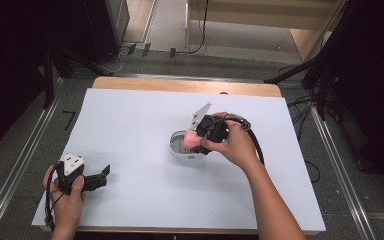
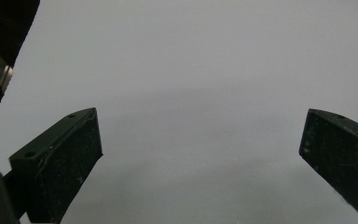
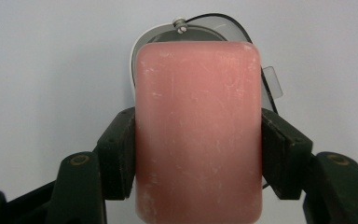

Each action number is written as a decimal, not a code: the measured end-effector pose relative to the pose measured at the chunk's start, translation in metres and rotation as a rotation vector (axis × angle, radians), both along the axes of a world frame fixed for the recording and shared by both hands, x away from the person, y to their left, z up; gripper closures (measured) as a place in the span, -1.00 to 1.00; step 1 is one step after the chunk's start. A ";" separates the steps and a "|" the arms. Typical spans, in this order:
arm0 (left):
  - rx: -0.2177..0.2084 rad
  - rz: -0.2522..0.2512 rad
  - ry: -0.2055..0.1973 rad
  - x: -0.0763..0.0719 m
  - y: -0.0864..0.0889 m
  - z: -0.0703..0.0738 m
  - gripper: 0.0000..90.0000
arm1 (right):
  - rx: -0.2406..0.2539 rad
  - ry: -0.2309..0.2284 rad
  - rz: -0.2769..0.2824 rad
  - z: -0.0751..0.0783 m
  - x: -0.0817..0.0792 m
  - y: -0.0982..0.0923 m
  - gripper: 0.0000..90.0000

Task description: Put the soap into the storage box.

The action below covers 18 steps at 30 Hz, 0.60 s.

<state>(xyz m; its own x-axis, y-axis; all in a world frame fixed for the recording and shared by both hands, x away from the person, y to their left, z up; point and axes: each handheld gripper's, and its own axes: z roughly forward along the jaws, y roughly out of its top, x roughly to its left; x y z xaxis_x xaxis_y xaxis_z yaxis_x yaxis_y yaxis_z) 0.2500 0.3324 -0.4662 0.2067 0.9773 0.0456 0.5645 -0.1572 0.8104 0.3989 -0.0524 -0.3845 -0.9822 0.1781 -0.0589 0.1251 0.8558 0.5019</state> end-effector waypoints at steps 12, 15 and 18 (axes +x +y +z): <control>-0.005 -0.001 0.002 0.000 0.001 0.000 -1.00 | -0.019 -0.013 0.048 -0.004 0.006 0.012 -0.14; -0.008 -0.001 0.002 0.000 0.001 0.000 -1.00 | -0.029 -0.007 0.047 -0.005 0.008 0.014 -0.14; -0.009 -0.001 0.002 0.000 0.001 0.000 -1.00 | -0.038 -0.003 0.053 -0.007 0.010 0.016 -0.14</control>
<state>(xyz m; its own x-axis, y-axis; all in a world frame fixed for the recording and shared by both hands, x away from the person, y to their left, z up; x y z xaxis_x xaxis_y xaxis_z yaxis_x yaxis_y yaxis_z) 0.2504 0.3333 -0.4663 0.2076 0.9775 0.0364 0.5660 -0.1504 0.8106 0.4091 -0.0368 -0.3910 -0.9900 0.1237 -0.0677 0.0778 0.8797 0.4691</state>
